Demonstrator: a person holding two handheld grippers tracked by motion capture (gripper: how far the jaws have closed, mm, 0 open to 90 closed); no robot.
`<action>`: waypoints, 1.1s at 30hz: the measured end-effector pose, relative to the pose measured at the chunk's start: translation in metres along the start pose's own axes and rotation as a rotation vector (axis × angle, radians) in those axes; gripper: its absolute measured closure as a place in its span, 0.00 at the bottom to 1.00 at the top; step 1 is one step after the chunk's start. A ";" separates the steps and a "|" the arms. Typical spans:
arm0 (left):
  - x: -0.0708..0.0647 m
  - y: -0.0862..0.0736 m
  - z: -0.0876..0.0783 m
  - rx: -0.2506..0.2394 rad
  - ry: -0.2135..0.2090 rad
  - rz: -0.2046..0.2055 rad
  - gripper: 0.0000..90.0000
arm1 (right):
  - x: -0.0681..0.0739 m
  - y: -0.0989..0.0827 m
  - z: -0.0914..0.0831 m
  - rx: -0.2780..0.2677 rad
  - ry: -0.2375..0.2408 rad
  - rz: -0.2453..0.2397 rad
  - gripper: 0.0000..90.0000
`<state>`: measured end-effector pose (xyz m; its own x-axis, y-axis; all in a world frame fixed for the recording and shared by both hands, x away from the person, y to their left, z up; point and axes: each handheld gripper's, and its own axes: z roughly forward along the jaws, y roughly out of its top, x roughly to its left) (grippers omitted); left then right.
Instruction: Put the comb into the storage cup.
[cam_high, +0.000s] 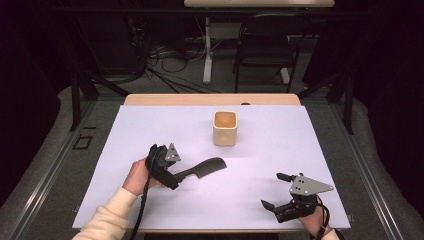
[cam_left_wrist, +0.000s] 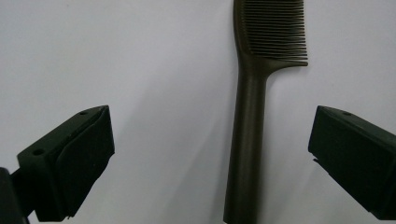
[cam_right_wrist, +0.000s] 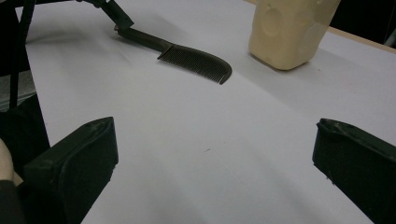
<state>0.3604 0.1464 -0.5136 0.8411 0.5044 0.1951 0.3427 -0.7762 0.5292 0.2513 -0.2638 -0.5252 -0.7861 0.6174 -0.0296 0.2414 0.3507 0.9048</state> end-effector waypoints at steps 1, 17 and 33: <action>0.000 0.002 0.000 0.006 -0.005 0.001 0.01 | 0.000 0.000 0.000 -0.002 -0.001 -0.002 0.00; -0.007 0.024 0.012 0.129 -0.008 0.067 0.20 | 0.001 0.000 -0.001 -0.008 -0.004 -0.003 0.00; -0.012 0.039 0.026 0.231 -0.075 0.100 0.59 | 0.001 0.000 0.000 0.003 -0.004 -0.009 0.00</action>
<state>0.3743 0.1002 -0.5166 0.9014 0.3979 0.1706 0.3355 -0.8910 0.3058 0.2507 -0.2632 -0.5252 -0.7856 0.6174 -0.0394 0.2364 0.3585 0.9031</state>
